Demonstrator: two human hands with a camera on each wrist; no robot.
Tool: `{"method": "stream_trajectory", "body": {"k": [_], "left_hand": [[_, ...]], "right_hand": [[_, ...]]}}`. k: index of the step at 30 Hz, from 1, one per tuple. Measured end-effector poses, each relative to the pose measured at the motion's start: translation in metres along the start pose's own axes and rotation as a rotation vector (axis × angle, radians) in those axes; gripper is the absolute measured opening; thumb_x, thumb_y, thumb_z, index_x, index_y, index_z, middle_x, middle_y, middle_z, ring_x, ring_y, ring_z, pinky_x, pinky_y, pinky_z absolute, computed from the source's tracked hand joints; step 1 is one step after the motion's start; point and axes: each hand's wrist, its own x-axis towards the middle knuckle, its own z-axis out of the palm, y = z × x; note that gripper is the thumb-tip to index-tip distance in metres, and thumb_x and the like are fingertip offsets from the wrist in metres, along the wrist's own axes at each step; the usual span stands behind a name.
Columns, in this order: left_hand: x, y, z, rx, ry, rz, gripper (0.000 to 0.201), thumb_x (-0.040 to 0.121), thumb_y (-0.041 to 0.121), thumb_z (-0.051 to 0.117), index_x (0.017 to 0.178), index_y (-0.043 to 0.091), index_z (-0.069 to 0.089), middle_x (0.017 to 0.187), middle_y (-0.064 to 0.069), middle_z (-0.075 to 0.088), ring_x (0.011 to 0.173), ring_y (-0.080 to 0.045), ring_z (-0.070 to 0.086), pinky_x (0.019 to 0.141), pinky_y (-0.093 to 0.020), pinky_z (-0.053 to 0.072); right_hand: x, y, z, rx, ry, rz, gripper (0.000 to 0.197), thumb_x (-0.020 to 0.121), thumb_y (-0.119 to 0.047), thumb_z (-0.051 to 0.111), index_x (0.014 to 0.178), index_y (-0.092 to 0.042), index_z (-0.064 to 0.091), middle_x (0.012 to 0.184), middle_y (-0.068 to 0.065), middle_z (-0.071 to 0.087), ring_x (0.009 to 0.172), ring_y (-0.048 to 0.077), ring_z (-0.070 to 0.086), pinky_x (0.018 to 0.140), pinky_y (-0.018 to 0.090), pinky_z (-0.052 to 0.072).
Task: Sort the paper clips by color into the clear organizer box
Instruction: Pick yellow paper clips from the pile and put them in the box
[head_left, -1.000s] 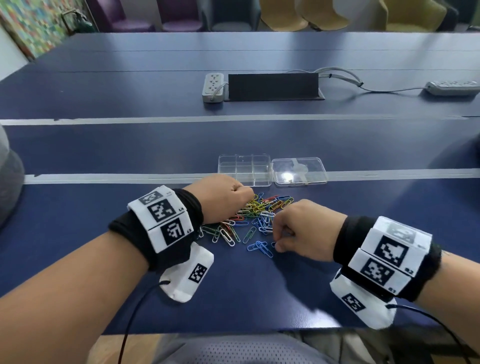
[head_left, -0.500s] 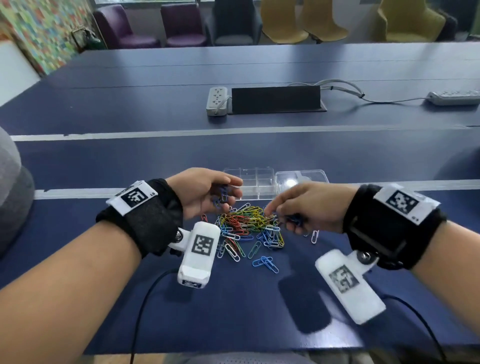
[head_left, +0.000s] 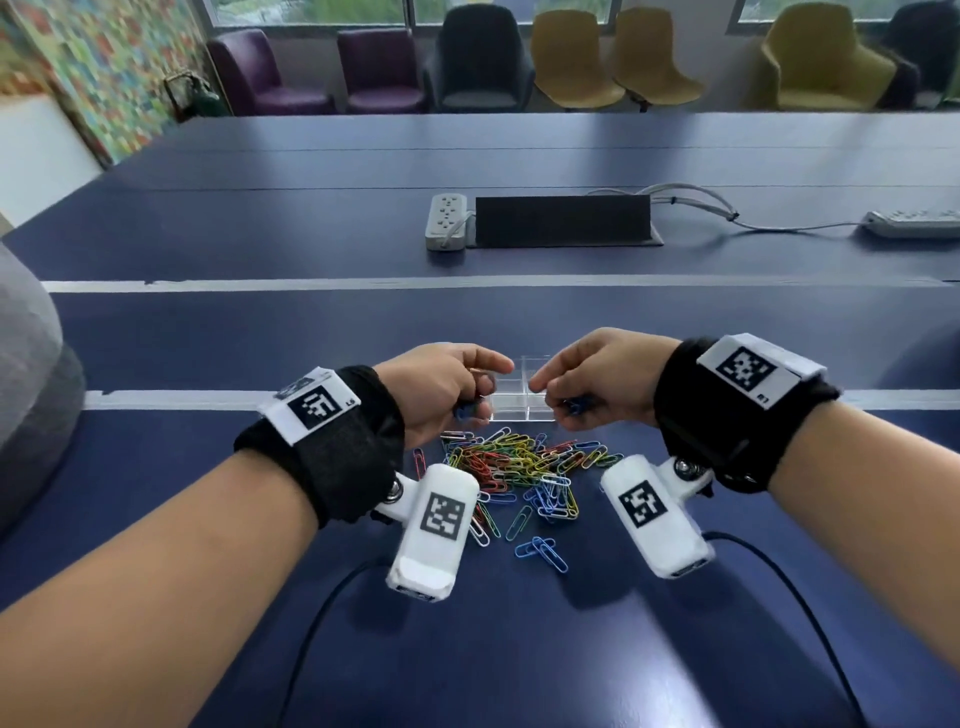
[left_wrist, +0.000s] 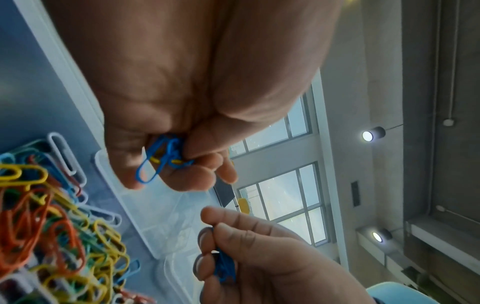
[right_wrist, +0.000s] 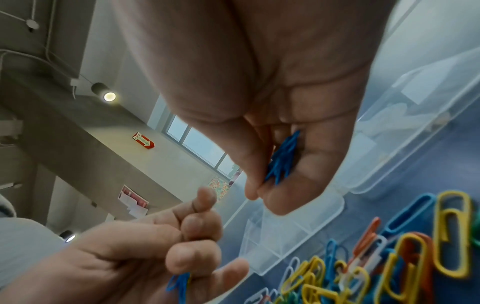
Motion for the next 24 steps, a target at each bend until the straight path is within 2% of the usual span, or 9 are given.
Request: {"method": "stream_trajectory", "body": {"k": [2,3,5,7,9,10,12,19,24], "left_hand": [[-0.001,-0.005,0.002,0.024,-0.009,0.058,0.051,0.082,-0.026,0.018,0.086,0.009,0.056,0.065,-0.004,0.045,0.045,-0.011,0.055,0.056,-0.021,0.044],[-0.001,-0.006,0.003,0.040,-0.013,0.079,0.051,0.082,-0.027,0.020,0.086,0.010,0.055,0.065,-0.004,0.047,0.049,-0.013,0.058,0.057,-0.020,0.047],[-0.001,-0.009,0.003,0.071,-0.034,0.107,0.051,0.082,-0.029,0.024,0.089,0.011,0.055,0.065,-0.005,0.050,0.057,-0.017,0.063,0.071,-0.026,0.053],[-0.002,-0.010,0.003,0.117,-0.061,0.115,0.052,0.082,-0.030,0.026,0.093,0.012,0.055,0.065,-0.006,0.053,0.066,-0.022,0.064,0.082,-0.033,0.052],[-0.002,-0.010,0.004,0.159,-0.089,0.110,0.052,0.082,-0.029,0.031,0.096,0.016,0.054,0.060,-0.002,0.058,0.068,-0.019,0.064,0.070,-0.029,0.048],[-0.003,-0.010,0.005,0.174,-0.100,0.106,0.052,0.083,-0.028,0.033,0.097,0.018,0.054,0.058,0.001,0.060,0.067,-0.016,0.063,0.063,-0.026,0.044],[-0.003,-0.008,0.006,0.194,-0.108,0.110,0.052,0.084,-0.026,0.035,0.099,0.020,0.053,0.058,0.002,0.062,0.066,-0.014,0.062,0.060,-0.025,0.041],[0.002,0.007,0.020,0.211,-0.024,0.207,0.047,0.086,-0.024,0.031,0.110,0.011,0.049,0.070,-0.007,0.060,0.070,-0.021,0.062,0.064,-0.025,0.050],[0.022,0.019,0.033,0.256,0.123,0.233,0.043,0.085,-0.022,0.033,0.106,0.010,0.052,0.075,-0.009,0.063,0.068,-0.021,0.060,0.066,-0.033,0.053]], "right_hand": [[0.000,0.004,0.002,-0.028,-0.018,0.009,0.019,0.092,0.005,0.050,0.083,-0.005,0.063,0.068,0.009,0.055,0.057,0.015,0.056,0.063,0.029,0.056],[-0.001,0.006,0.003,-0.035,-0.024,0.012,0.019,0.092,0.005,0.050,0.083,-0.005,0.064,0.068,0.009,0.055,0.057,0.015,0.056,0.061,0.028,0.056],[-0.002,0.009,0.004,-0.048,-0.026,0.013,0.018,0.093,0.004,0.050,0.085,-0.005,0.064,0.066,0.008,0.056,0.056,0.014,0.056,0.055,0.024,0.057],[-0.003,0.010,0.004,-0.058,-0.024,0.008,0.018,0.093,0.003,0.051,0.086,-0.005,0.064,0.066,0.008,0.056,0.056,0.014,0.056,0.053,0.023,0.056],[-0.004,0.010,0.004,-0.057,-0.021,0.000,0.019,0.093,0.004,0.050,0.085,-0.006,0.064,0.067,0.008,0.055,0.057,0.015,0.056,0.054,0.023,0.056],[-0.004,0.010,0.004,-0.056,-0.018,-0.006,0.020,0.093,0.004,0.050,0.084,-0.006,0.064,0.068,0.009,0.055,0.058,0.016,0.056,0.056,0.025,0.056],[-0.004,0.009,0.003,-0.060,-0.006,-0.020,0.021,0.093,0.004,0.049,0.082,-0.007,0.064,0.069,0.010,0.054,0.059,0.017,0.055,0.064,0.030,0.056],[0.004,-0.001,0.000,-0.288,0.157,-0.032,0.022,0.088,0.004,0.052,0.075,-0.008,0.066,0.063,0.009,0.056,0.057,0.020,0.052,0.080,0.040,0.057],[0.015,-0.017,0.000,-0.441,0.292,-0.020,0.021,0.078,0.006,0.057,0.089,-0.002,0.074,0.064,0.004,0.057,0.067,0.016,0.047,0.092,0.045,0.054]]}}
